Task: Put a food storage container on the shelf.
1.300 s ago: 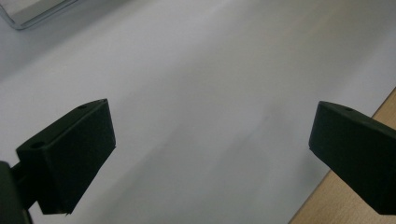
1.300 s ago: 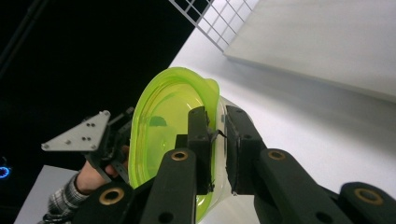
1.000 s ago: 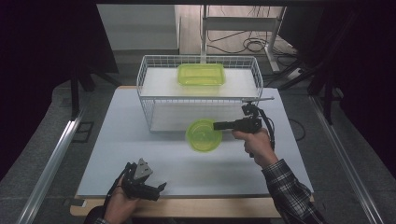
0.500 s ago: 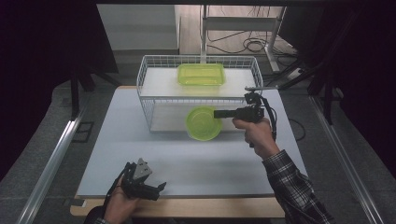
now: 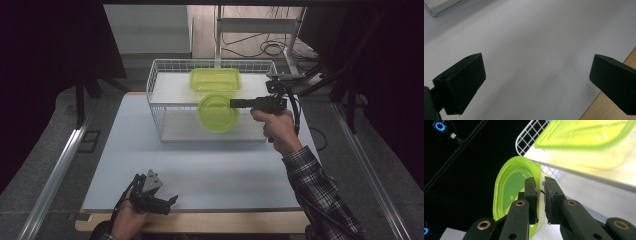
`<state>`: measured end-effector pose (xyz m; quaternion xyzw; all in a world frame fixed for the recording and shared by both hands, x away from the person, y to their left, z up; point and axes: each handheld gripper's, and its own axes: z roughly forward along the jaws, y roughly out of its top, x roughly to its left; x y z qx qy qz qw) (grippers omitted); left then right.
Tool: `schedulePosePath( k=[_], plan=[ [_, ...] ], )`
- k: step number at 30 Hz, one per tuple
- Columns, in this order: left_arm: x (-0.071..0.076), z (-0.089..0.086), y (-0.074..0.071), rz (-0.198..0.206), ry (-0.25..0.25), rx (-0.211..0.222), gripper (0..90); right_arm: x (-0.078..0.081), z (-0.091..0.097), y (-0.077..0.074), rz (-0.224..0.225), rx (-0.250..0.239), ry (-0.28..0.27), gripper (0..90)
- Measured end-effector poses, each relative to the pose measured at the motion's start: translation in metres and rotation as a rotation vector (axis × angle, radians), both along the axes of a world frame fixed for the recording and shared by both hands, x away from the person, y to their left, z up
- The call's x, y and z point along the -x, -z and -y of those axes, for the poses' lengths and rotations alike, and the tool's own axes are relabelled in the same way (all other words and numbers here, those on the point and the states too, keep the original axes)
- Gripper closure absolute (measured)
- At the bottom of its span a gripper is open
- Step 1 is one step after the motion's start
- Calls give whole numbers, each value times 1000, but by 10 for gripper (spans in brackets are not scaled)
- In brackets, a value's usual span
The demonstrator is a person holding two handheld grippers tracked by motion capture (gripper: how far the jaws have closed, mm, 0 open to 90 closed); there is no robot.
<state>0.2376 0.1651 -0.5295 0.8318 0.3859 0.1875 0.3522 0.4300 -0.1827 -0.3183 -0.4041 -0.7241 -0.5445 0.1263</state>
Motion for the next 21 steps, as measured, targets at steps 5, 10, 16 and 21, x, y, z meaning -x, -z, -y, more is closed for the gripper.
schedulePosePath(
  k=[5,10,16,21],
  plan=[
    [0,0,0,-3,1,-4,2,-3,-2,-13,15,-5,15,813],
    [0,0,0,-6,4,-8,2,-7,-2,-23,24,-19,31,813],
    [0,0,1,-7,1,-8,3,-19,-7,-38,40,-27,71,813],
    [0,1,1,-9,3,-15,2,-26,-10,-48,58,-26,104,813]
  ],
)
